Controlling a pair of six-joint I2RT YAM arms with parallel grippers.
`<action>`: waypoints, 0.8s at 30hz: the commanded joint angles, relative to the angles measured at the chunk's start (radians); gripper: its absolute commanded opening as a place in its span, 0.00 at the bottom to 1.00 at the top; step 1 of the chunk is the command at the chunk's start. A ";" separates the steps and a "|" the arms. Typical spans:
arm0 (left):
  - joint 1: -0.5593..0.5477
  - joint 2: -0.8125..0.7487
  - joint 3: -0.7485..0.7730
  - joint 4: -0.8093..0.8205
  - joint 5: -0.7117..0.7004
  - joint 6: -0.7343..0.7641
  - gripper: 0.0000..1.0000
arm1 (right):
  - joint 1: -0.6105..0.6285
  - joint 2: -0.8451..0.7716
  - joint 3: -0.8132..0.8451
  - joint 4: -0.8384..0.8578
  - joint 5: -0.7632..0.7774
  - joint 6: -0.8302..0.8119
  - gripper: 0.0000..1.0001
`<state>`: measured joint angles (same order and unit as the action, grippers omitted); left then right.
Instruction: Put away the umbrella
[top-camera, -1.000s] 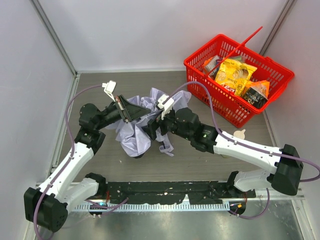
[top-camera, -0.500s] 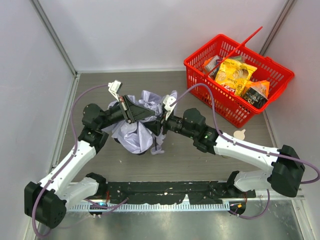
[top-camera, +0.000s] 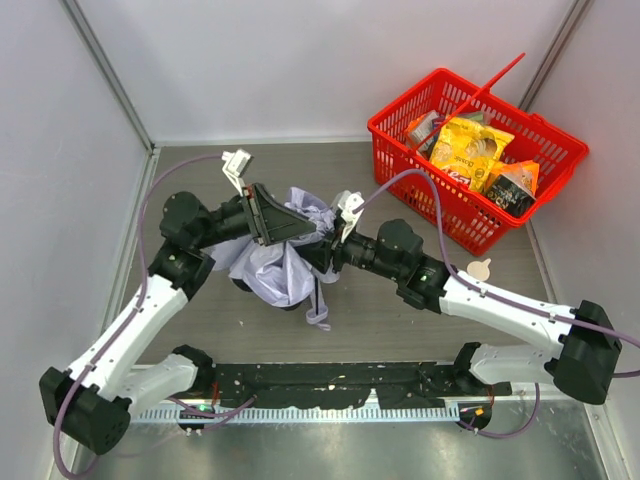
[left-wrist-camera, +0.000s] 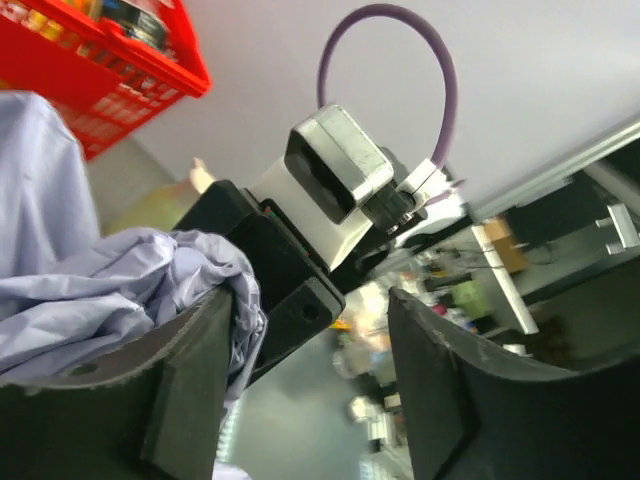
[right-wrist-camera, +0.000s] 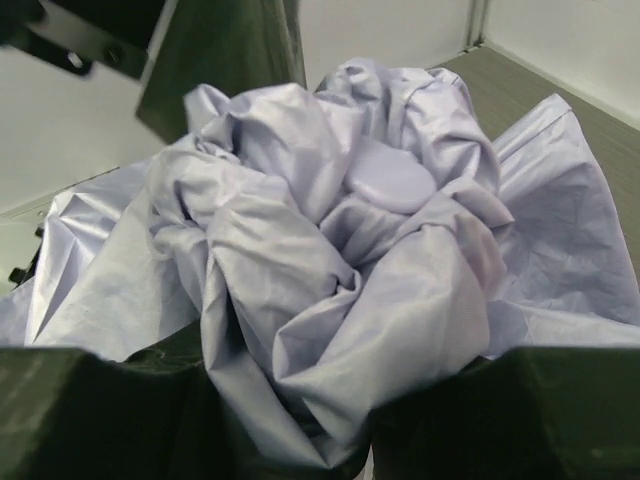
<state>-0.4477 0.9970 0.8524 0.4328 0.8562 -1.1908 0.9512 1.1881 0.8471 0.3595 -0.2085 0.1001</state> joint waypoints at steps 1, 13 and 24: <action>0.007 -0.070 0.285 -0.577 -0.153 0.427 0.81 | 0.000 -0.058 0.029 -0.077 0.131 0.019 0.01; 0.004 -0.270 0.122 -0.884 -0.576 0.162 0.72 | -0.005 0.008 0.093 0.127 0.658 -0.137 0.01; 0.007 -0.282 -0.134 -0.582 -0.617 -0.283 0.77 | -0.005 0.039 0.102 0.294 0.615 -0.264 0.01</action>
<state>-0.4427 0.6849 0.7132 -0.3687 0.2367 -1.3006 0.9451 1.2636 0.8852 0.4835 0.3843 -0.1192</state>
